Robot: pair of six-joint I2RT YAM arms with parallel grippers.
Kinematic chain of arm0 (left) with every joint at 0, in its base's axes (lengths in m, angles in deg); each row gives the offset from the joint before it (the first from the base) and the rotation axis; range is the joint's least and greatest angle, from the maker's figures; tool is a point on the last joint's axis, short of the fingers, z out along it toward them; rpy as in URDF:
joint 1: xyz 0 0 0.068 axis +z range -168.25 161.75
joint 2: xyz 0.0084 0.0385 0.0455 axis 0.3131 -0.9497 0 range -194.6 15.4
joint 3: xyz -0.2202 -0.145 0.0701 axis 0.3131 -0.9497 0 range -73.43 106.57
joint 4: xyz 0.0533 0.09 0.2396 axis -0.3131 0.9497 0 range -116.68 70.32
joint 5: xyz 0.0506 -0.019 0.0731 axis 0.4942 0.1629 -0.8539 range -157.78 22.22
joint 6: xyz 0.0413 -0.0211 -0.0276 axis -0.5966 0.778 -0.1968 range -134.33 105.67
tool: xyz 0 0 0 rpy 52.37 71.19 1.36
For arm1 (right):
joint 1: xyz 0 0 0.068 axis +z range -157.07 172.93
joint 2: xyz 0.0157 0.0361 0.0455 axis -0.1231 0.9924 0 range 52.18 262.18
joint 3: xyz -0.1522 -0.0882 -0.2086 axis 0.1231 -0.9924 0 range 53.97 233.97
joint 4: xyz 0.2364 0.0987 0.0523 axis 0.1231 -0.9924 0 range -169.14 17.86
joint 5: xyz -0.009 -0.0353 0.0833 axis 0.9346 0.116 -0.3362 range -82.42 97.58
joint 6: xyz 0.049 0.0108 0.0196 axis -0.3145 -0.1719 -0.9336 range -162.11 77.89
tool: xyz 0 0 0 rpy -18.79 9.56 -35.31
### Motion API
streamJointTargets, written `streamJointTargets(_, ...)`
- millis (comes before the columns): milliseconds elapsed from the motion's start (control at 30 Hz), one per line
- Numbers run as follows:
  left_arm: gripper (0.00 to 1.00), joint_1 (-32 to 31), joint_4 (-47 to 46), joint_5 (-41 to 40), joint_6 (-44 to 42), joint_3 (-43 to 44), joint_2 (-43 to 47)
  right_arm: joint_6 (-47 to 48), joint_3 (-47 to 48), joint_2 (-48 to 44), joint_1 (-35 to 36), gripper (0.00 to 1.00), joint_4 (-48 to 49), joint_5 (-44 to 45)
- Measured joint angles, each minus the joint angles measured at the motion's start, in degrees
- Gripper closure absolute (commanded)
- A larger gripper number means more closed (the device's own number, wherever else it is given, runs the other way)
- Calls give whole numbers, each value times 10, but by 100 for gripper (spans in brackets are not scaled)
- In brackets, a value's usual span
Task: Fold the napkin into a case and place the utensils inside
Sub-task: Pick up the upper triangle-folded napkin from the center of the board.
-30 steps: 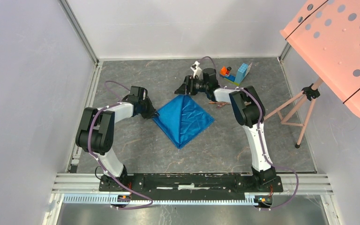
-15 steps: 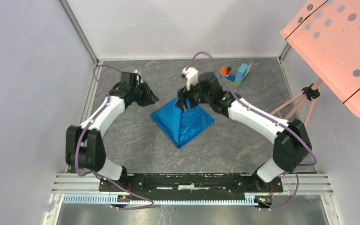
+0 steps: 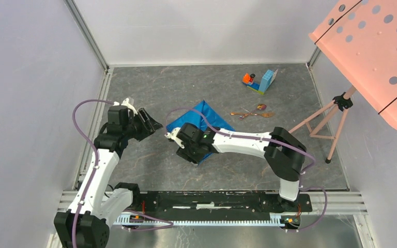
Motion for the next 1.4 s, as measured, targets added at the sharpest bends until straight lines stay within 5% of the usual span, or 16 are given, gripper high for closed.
streamJointTargets(200,38,0,11,12,0,-30,20,-1,28,34,25,45,-29,28)
streamJointTargets(467,38,0,10,23,0,-60,21,-2,40,40,24,63,-32,40)
streamJointTargets(800,38,1,7,23,0,-68,19,-3,61,69,23,57,-32,42)
streamJointTargets(1100,38,2,7,23,0,-68,15,3,62,77,21,76,-33,65)
streamJointTargets(1400,38,3,7,23,0,-68,13,13,62,82,22,73,-44,95)
